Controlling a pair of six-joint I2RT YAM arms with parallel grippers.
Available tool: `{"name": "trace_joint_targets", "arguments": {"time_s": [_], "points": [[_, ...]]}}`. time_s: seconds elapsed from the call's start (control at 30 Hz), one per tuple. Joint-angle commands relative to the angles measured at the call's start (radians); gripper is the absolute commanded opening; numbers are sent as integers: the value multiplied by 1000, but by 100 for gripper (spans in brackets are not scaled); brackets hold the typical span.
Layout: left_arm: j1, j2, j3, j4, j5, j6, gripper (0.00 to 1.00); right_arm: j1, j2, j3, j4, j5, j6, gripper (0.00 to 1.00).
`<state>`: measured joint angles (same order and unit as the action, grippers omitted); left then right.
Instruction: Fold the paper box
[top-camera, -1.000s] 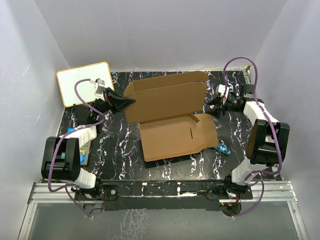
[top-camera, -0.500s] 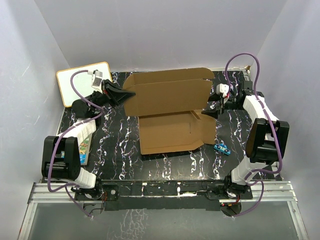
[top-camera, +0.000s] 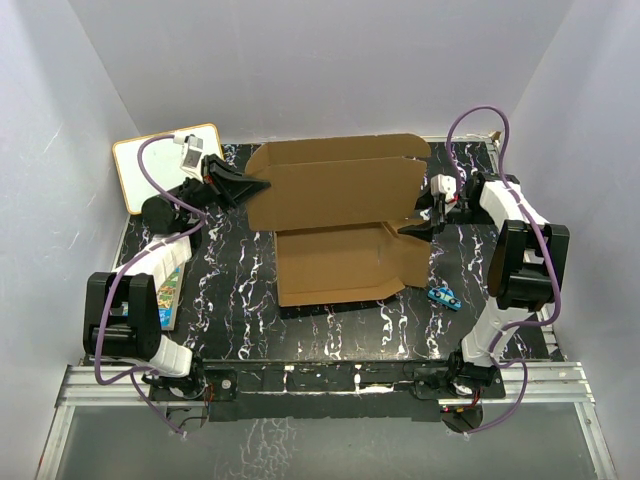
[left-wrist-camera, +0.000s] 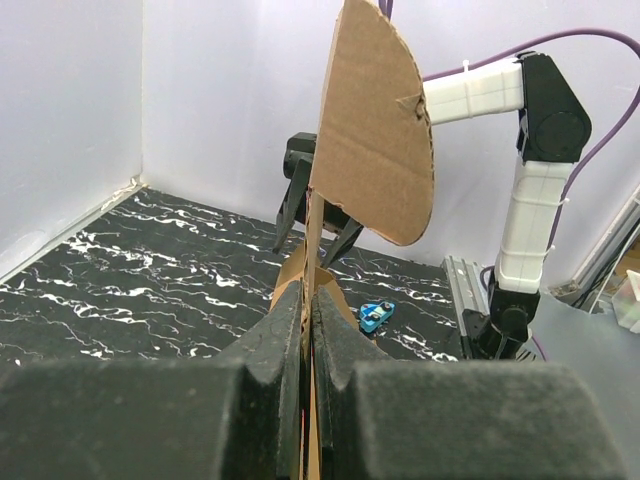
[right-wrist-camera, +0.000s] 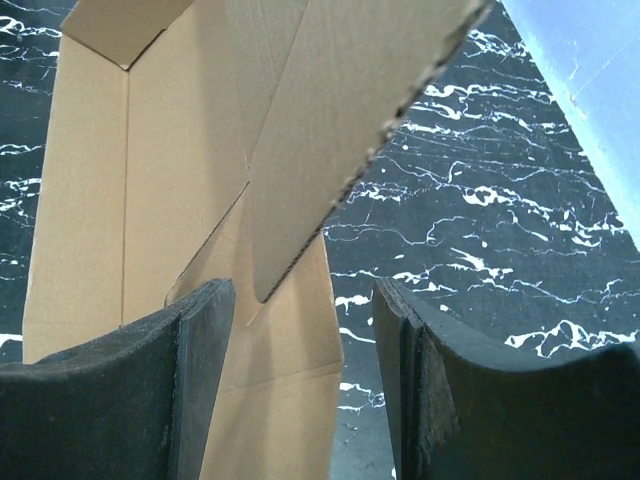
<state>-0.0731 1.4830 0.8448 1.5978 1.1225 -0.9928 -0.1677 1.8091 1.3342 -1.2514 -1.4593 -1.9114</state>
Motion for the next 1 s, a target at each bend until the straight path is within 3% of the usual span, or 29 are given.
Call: {"name": "trace_joint_targets", "arguments": {"time_s": [0.0, 0.5, 0.77, 0.97], "points": [[5, -20, 50, 209, -12, -28, 0, 15, -6, 37, -11, -106, -137, 62], [-3, -25, 67, 209, -54, -54, 0, 90, -57, -33, -25, -187, -337, 67], [-19, -5, 67, 209, -76, -59, 0, 112, -57, -57, -42, -238, -390, 55], [-29, 18, 47, 209, -90, -48, 0, 130, -93, -69, -43, -257, -402, 53]]}}
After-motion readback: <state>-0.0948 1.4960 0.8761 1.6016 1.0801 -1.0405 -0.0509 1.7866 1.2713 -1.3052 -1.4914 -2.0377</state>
